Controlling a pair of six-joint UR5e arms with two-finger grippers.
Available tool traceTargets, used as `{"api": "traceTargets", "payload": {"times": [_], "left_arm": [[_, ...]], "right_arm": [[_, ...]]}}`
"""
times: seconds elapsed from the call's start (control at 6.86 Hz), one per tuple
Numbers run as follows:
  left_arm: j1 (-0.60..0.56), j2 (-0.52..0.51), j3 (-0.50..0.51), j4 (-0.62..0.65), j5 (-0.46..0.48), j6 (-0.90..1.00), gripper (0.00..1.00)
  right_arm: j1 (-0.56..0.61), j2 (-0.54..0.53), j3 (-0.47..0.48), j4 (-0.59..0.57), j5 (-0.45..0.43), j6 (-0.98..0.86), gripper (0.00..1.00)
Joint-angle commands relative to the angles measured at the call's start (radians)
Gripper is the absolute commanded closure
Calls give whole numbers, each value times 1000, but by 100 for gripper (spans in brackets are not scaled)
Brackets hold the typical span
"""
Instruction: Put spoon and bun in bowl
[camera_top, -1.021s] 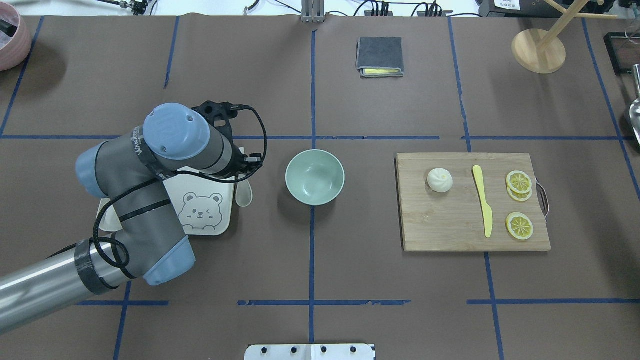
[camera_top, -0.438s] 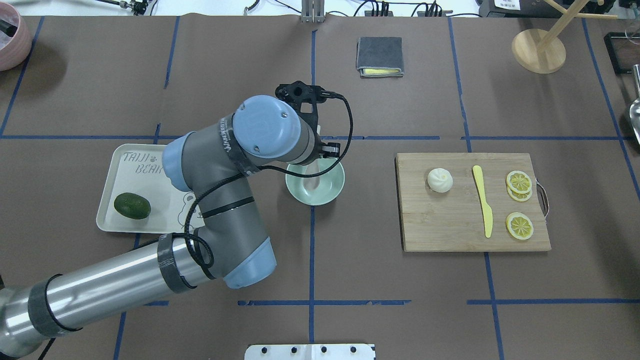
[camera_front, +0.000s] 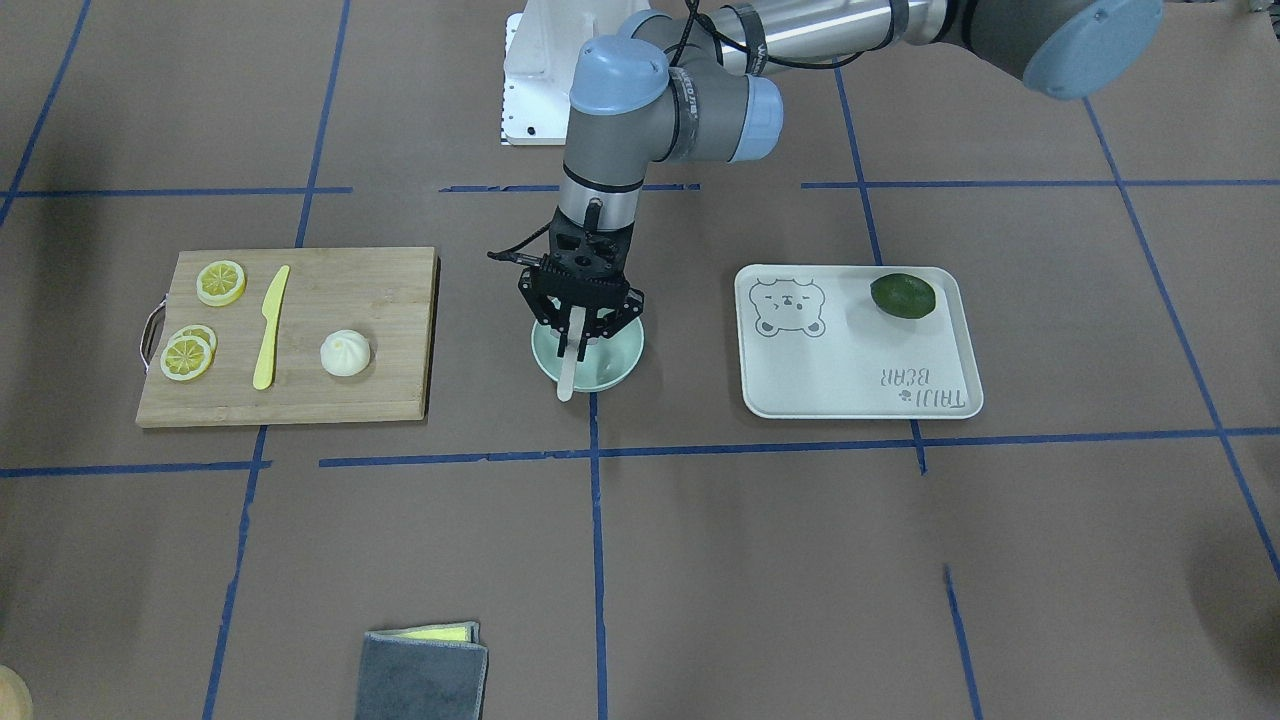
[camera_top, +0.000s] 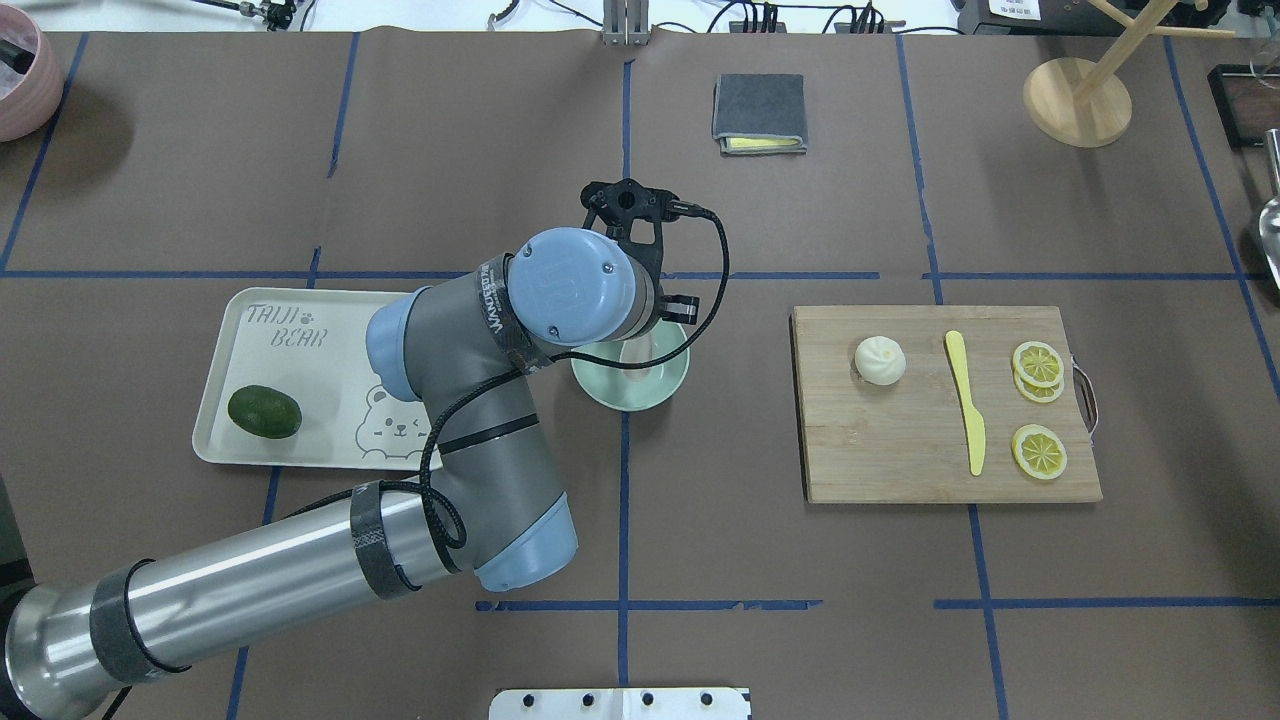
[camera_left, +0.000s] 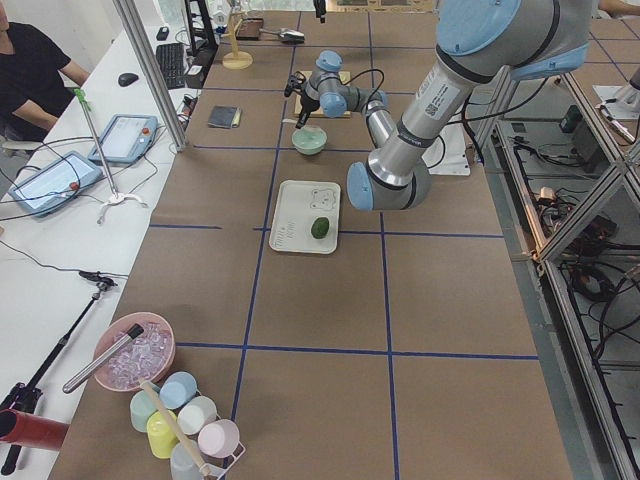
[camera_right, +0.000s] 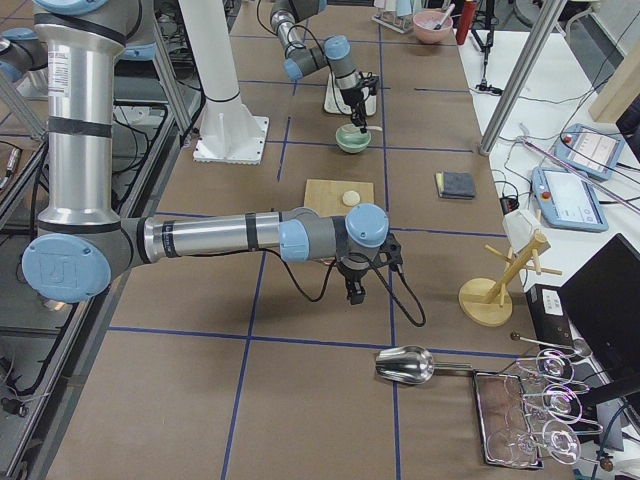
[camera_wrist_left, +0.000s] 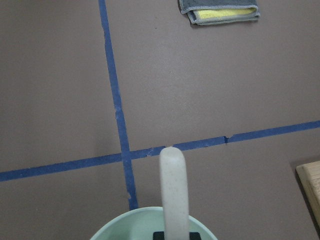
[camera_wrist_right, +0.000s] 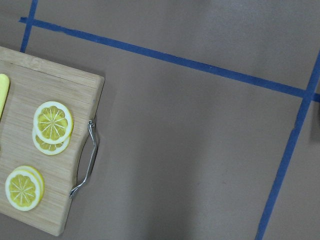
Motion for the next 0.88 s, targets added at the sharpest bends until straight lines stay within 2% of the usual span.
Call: {"api": "traceTargets", "payload": {"times": [0.0, 0.15, 0.29, 0.44, 0.58, 0.73], "left_arm": [[3, 33, -5, -2, 4, -8, 18], [1, 82, -55, -1, 3, -8, 16], [-15, 130, -144, 4, -8, -2, 16], [-52, 173, -196, 10, -66, 5, 16], [-98, 222, -256, 28, -107, 10, 17], [-132, 280, -346, 50, -153, 86, 17]], "right_arm": [[-57, 36, -1, 2, 1, 46, 0], [-111, 59, 6, 28, -5, 197, 0], [-165, 59, 5, 136, -24, 333, 0], [-215, 59, 6, 251, -55, 562, 0], [-316, 69, 6, 399, -118, 783, 0], [-423, 139, 17, 466, -229, 1033, 0]]}}
